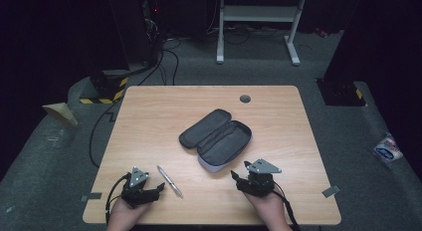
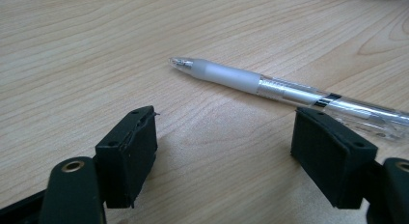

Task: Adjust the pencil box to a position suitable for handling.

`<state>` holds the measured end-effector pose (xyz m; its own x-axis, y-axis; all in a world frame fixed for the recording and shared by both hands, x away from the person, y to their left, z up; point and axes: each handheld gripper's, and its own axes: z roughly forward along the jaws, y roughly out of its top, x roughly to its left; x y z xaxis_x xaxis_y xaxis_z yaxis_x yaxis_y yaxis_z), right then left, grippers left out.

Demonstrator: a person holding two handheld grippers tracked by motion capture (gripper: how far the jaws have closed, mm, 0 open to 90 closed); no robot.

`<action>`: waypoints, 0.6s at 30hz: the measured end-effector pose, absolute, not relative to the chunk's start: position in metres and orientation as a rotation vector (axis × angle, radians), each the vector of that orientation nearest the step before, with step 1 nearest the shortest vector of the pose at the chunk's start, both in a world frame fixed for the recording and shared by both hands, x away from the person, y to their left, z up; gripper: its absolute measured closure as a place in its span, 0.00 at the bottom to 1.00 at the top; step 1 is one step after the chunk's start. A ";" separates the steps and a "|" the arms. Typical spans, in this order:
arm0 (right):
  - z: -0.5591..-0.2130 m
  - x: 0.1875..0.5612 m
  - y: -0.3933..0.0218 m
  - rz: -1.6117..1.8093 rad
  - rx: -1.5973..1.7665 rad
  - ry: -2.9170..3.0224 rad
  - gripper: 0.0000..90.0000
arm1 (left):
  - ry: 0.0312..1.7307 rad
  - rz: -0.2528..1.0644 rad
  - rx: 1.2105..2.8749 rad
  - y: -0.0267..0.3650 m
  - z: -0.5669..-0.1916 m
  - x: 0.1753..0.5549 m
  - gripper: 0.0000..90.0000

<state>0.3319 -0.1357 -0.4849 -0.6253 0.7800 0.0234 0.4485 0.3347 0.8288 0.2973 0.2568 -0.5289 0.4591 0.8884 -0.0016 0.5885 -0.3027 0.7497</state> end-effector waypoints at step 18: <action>-0.487 0.352 -0.079 1.202 0.983 2.307 0.57 | 1.223 0.542 2.016 0.257 -0.529 0.297 0.27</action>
